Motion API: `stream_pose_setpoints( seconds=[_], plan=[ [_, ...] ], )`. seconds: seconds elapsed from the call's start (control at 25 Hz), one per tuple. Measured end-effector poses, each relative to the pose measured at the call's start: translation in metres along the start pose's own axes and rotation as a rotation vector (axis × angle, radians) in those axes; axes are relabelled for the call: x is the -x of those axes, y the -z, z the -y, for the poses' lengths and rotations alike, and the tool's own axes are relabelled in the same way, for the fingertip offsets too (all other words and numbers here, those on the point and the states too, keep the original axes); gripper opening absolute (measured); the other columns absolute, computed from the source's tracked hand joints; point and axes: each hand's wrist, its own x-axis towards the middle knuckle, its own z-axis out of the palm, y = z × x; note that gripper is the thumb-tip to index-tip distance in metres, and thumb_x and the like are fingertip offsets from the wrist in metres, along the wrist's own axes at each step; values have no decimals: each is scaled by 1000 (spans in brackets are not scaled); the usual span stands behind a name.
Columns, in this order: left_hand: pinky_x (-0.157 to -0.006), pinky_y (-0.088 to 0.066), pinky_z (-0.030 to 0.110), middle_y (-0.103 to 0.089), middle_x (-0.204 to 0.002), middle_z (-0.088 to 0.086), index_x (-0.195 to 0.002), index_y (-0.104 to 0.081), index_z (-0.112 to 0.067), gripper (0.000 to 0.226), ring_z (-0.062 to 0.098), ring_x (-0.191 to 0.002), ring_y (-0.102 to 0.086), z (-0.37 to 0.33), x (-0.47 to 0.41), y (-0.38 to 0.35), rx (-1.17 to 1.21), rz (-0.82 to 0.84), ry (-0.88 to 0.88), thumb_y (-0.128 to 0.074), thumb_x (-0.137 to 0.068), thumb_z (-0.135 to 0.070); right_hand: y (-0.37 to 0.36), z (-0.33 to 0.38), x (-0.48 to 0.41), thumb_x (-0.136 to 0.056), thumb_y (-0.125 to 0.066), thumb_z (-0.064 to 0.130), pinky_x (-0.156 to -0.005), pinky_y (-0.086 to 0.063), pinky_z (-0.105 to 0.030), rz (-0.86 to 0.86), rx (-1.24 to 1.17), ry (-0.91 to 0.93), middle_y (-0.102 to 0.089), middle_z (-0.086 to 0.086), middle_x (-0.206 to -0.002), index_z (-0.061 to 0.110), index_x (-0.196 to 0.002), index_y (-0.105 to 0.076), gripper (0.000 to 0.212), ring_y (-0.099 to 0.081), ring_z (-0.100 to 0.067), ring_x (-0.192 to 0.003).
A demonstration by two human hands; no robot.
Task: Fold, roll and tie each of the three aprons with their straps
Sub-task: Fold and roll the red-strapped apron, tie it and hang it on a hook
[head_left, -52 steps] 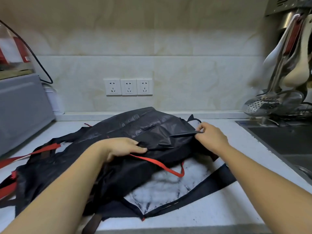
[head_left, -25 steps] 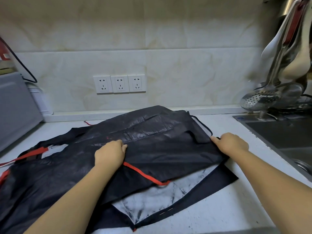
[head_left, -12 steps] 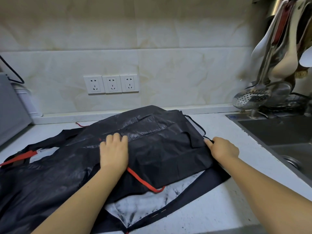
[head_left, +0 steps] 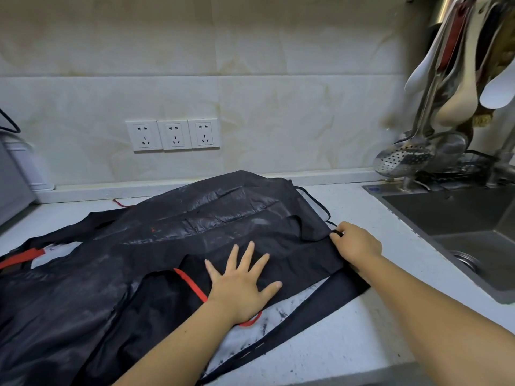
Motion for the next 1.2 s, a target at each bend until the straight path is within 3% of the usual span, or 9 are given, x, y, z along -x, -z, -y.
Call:
stream_pose_setpoints(
  seconds=[0.24,0.36,0.48,0.64,0.84,0.96,1.08,1.12,1.2],
  plan=[
    [-106,6,75,20,-161,-14,-150,-1,-50,75,20,-148,21,-3,3,-2,-4,-23,45,-10,-83,-82,-6,14,-9,-97,-28,55,-67,-36,-28,18,32,-230,-54,1,-74,16,-88,-63,54,-52,-23,-75],
    [-106,6,75,18,-161,-14,-150,-2,-50,76,20,-148,20,-4,2,-2,-5,-31,53,-9,-82,-83,-10,18,-5,-97,-37,47,-82,-39,-35,-133,91,-147,-59,-5,-102,14,-109,-59,42,-54,-27,-98],
    [-107,6,75,18,-161,-13,-150,-2,-50,76,20,-148,20,-3,1,-4,-8,-31,60,-9,-82,-83,-31,36,18,-94,-42,47,-107,-26,-55,-283,213,196,-48,-12,-135,19,-132,-50,48,-37,-33,-130],
    [-107,6,75,17,-161,-13,-150,-2,-50,76,20,-149,18,-3,0,-4,-14,-22,57,-10,-82,-83,-54,51,41,-92,-16,70,-110,3,-66,135,169,195,-1,-2,-162,37,-153,-9,70,6,-32,-148],
    [-109,7,72,12,-162,-13,-151,-8,-48,74,19,-149,15,3,7,-2,-5,-34,24,-17,-84,-81,-37,22,22,-93,-12,69,-116,6,-57,309,258,217,6,1,-163,37,-154,-3,70,10,-26,-149],
    [-115,4,62,-15,-161,-11,-146,-34,-40,57,18,-150,-5,4,5,4,244,-78,18,-41,-93,-60,-32,49,38,-102,-16,46,-119,2,-52,224,266,262,-2,-9,-162,25,-155,-9,57,6,-30,-148],
    [-110,-27,23,-56,-133,-3,-124,-61,-24,35,13,-127,-48,23,15,24,635,-289,51,-50,-93,-13,-42,118,80,-105,-24,25,-120,-9,-38,255,-237,479,-14,-7,-161,19,-153,-21,48,-6,-23,-149],
    [-102,-31,16,-61,-125,-2,-117,-66,-21,39,13,-120,-52,34,22,33,634,-318,63,-47,-88,-2,-45,134,92,-105,-25,22,-119,-12,-33,331,-394,481,-18,-5,-160,18,-152,-24,47,-12,-20,-148],
    [-106,-33,23,-62,-123,-2,-109,-71,-21,50,16,-127,-48,68,38,45,462,-259,34,-43,-78,8,-59,151,102,-105,-27,19,-116,-18,-29,392,-520,480,-25,-3,-158,17,-151,-29,46,-23,-18,-145]
  ],
)
